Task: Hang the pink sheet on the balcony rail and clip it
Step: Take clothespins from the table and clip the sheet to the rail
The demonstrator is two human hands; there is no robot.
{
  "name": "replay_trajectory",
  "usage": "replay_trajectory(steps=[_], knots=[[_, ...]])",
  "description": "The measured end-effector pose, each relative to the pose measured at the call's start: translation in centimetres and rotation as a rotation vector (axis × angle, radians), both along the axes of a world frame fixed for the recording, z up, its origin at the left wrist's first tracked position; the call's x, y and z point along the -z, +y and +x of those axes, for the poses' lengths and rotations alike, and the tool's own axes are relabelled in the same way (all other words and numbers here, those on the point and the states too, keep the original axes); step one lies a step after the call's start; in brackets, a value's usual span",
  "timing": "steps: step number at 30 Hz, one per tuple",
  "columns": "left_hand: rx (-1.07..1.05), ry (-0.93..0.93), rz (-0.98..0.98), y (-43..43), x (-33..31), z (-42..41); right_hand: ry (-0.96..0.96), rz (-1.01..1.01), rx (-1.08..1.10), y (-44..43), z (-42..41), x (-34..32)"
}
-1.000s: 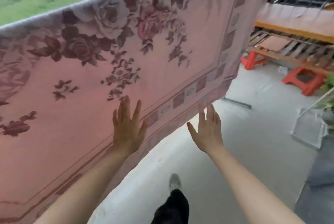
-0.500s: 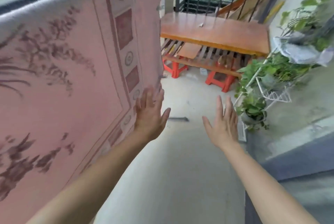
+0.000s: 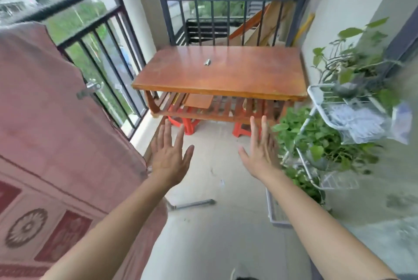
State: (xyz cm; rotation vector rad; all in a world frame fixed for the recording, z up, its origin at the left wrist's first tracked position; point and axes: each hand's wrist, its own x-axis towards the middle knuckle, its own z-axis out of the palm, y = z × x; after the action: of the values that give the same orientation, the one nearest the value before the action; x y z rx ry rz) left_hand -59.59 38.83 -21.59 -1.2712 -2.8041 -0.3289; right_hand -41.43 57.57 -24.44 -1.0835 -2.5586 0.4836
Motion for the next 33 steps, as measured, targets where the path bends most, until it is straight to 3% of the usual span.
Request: replay_trajectory(steps=[8, 13, 24, 33], knots=[[-0.101, -0.005, 0.108, 11.8, -1.0, -12.6, -0.064, 0.02, -0.147, 12.3, -15.9, -2.0], [-0.09, -0.009, 0.127, 20.4, 0.2, -22.6, -0.153, 0.069, -0.112, 19.8, -25.0, -2.0], [-0.008, -0.059, -0.117, 37.0, 1.4, -39.9, -0.265, 0.045, -0.046, 35.1, -39.6, -1.2], [-0.078, -0.2, -0.29, 47.0, 11.3, -50.7, -0.505, -0.088, -0.247, 47.6, -54.6, 7.5]])
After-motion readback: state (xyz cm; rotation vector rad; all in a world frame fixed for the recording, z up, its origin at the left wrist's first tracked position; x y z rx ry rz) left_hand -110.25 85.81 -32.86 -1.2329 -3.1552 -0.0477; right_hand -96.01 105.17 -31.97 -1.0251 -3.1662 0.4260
